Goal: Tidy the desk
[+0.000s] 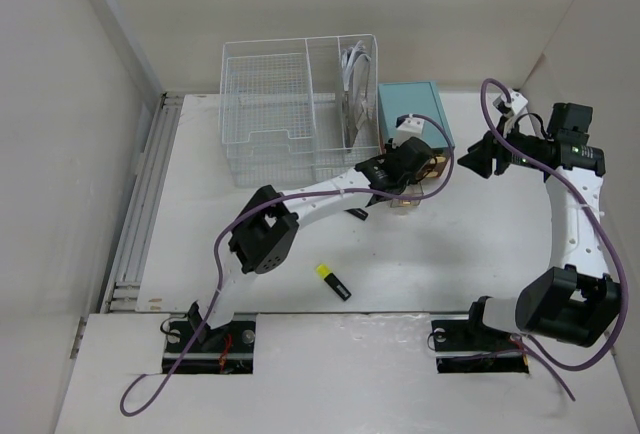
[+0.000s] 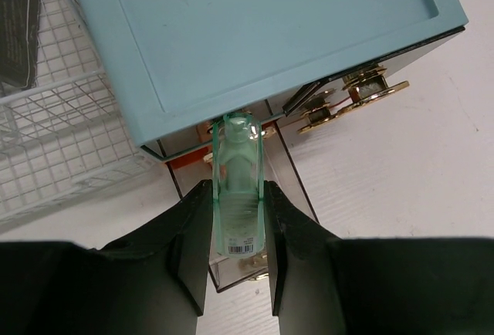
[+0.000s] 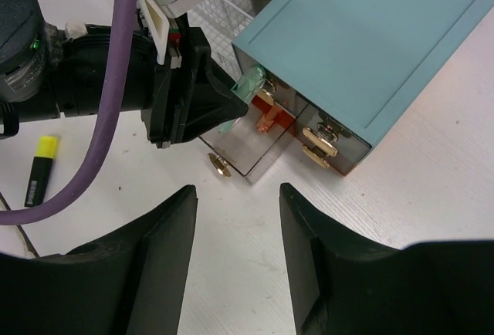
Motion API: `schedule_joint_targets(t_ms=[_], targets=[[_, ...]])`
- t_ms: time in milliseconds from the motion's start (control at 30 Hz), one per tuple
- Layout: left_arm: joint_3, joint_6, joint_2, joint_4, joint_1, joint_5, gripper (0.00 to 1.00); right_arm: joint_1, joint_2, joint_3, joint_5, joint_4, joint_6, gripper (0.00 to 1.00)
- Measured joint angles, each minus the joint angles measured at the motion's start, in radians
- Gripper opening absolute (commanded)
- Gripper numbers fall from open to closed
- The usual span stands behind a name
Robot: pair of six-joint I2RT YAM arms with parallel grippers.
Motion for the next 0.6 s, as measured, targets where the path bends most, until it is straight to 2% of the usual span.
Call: schedule_joint_targets(t_ms=[67,167,600], targets=[[0.0,0.0,0.002,0.006,0.0,0.004,0.03,0.0,0.0,0.0,-0.001,0.0,0.0,0.53],[0.0,-0.002,0.004,0.012,0.0,0.01,0.14,-0.002,0.0,0.0,-0.006,0.0,0.0,0.53],[-0.07,-0.032,0.003,0.05,-0.002,0.043,0.14,-0.008,0.0,0.0,-0.016,-0.014,-0.008,0.53]])
